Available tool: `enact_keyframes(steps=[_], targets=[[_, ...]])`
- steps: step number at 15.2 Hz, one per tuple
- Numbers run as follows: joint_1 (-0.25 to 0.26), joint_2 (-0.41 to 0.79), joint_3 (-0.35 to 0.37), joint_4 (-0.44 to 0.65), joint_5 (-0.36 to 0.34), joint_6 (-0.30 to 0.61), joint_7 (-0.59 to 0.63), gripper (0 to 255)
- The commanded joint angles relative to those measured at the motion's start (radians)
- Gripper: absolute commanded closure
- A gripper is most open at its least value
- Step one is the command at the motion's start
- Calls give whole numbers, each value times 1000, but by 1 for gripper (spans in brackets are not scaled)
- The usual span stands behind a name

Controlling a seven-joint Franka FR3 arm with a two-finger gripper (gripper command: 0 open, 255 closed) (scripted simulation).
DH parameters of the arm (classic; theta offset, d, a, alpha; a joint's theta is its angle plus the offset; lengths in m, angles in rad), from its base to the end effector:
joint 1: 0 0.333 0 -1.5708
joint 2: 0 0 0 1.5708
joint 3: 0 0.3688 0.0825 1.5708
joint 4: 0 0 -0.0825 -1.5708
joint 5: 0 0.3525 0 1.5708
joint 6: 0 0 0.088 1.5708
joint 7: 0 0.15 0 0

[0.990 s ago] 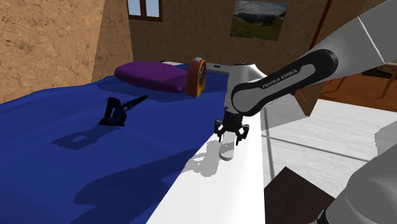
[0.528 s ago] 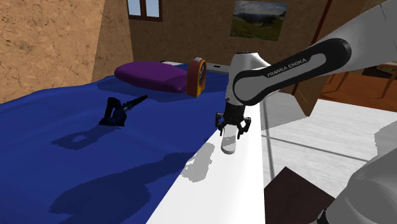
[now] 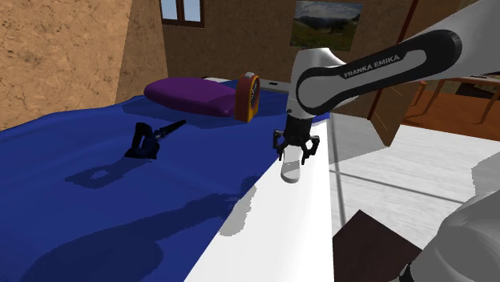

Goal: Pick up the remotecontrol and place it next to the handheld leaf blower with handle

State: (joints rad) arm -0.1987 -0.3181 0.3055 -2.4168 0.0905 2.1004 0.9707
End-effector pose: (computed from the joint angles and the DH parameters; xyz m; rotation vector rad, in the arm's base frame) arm 0.3957 0.0552 0.4465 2.7944 -1.3933 -0.0004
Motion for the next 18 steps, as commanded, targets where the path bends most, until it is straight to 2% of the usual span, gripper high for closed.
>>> enact_keyframes(steps=[1, 18], targets=[[0, -13, -3, 17, 2, -30, -2, 255], [-3, -67, -25, 202, 0, -267, -10, 255]])
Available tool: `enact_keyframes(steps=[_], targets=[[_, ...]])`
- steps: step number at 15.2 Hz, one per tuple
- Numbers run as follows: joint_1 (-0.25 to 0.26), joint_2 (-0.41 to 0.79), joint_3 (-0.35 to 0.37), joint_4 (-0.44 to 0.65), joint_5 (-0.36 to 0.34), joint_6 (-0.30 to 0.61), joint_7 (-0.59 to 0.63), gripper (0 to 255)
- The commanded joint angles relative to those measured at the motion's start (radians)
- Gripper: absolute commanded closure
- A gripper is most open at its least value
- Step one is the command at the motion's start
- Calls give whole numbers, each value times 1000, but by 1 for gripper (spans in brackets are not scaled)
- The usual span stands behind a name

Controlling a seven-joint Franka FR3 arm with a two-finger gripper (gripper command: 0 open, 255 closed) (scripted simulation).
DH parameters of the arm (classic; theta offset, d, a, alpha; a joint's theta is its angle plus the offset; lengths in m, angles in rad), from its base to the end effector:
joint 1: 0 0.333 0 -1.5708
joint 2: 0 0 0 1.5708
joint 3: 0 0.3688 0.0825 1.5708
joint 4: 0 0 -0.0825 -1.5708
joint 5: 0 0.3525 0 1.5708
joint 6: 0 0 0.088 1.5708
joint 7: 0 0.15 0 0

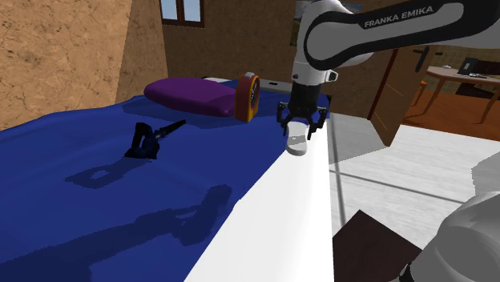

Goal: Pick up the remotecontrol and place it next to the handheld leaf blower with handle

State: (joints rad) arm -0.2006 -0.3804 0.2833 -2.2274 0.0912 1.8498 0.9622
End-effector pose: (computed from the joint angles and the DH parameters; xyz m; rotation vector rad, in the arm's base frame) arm 0.3899 0.0566 0.5324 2.7945 -1.3931 -0.0006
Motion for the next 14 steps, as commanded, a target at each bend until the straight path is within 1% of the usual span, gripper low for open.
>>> enact_keyframes(steps=[1, 9, 14], targets=[[-1, -5, -3, 25, -1, -30, -2, 255], [-4, -6, -10, 122, -5, -127, -2, 255], [4, 184, 58, 305, -41, -124, 93, 255]])
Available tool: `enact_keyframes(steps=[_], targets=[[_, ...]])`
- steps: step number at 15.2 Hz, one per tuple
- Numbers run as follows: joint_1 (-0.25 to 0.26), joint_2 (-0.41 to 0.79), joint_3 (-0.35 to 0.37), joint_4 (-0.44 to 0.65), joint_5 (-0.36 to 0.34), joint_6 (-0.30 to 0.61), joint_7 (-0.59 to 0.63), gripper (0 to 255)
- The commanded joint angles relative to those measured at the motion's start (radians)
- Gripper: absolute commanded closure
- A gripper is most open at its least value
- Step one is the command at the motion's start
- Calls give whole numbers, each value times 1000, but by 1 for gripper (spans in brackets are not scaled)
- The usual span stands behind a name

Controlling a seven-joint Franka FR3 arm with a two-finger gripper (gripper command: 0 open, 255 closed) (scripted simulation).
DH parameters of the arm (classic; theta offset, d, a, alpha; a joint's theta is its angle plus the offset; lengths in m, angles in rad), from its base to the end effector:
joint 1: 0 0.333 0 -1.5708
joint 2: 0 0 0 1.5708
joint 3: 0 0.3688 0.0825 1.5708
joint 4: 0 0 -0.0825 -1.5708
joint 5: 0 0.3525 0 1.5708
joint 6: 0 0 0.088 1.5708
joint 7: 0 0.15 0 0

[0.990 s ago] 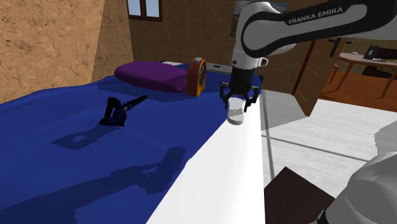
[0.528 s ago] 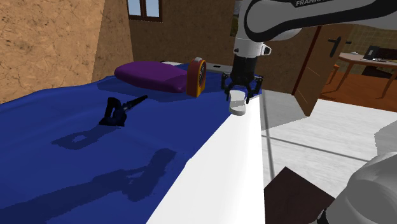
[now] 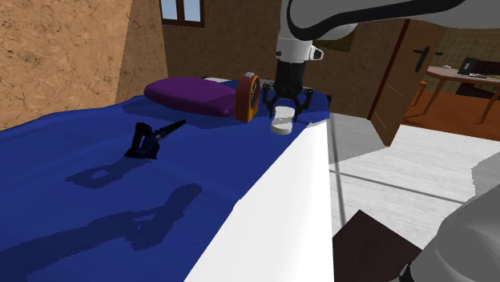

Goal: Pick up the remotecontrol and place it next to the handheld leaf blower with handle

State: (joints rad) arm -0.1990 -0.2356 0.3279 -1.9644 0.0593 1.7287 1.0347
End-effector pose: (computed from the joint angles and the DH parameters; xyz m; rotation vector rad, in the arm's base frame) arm 0.4399 0.0801 0.5804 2.7936 -1.3917 -0.0012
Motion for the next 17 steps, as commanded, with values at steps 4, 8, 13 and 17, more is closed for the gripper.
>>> enact_keyframes(steps=[4, 8, 13, 17], targets=[[21, 204, 60, 216, -62, -22, 100, 255], [62, 383, 93, 425, -134, -68, 178, 255], [162, 643, 106, 774, -239, -179, 255, 255], [292, 898, 81, 1171, -322, -324, 272, 255]])
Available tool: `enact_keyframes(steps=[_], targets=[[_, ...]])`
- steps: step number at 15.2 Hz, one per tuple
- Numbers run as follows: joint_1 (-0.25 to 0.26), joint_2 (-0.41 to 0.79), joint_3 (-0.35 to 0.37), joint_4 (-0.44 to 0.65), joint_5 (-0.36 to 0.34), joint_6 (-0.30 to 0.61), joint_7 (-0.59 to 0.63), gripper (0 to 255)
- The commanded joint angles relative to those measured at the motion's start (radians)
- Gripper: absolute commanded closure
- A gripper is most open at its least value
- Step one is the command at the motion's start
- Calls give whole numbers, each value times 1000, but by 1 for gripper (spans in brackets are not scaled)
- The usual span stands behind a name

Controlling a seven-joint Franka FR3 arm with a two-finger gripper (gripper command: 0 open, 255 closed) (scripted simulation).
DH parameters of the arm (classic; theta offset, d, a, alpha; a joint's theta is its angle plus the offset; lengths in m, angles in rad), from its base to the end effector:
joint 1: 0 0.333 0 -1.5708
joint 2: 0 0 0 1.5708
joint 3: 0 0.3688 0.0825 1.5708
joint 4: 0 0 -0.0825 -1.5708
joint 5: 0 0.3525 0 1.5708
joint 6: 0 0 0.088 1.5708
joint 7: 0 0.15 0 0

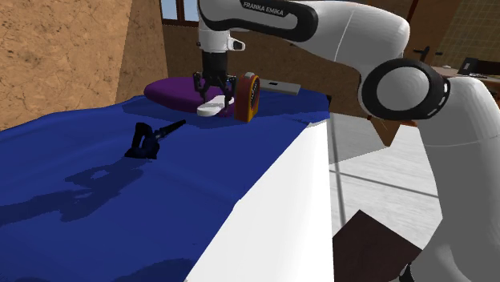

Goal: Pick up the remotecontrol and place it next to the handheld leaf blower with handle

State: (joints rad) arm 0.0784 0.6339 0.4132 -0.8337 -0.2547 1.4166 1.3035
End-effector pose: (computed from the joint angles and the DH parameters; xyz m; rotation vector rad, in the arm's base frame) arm 0.6770 0.1932 0.5628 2.7973 -1.3893 -0.0003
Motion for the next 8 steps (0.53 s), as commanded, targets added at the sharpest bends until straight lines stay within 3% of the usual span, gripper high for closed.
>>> enact_keyframes(steps=[1, 8], targets=[[4, 14, -2, -1, -3, 13, 6, 255], [-41, -45, 7, -201, 14, 150, 17, 255]])
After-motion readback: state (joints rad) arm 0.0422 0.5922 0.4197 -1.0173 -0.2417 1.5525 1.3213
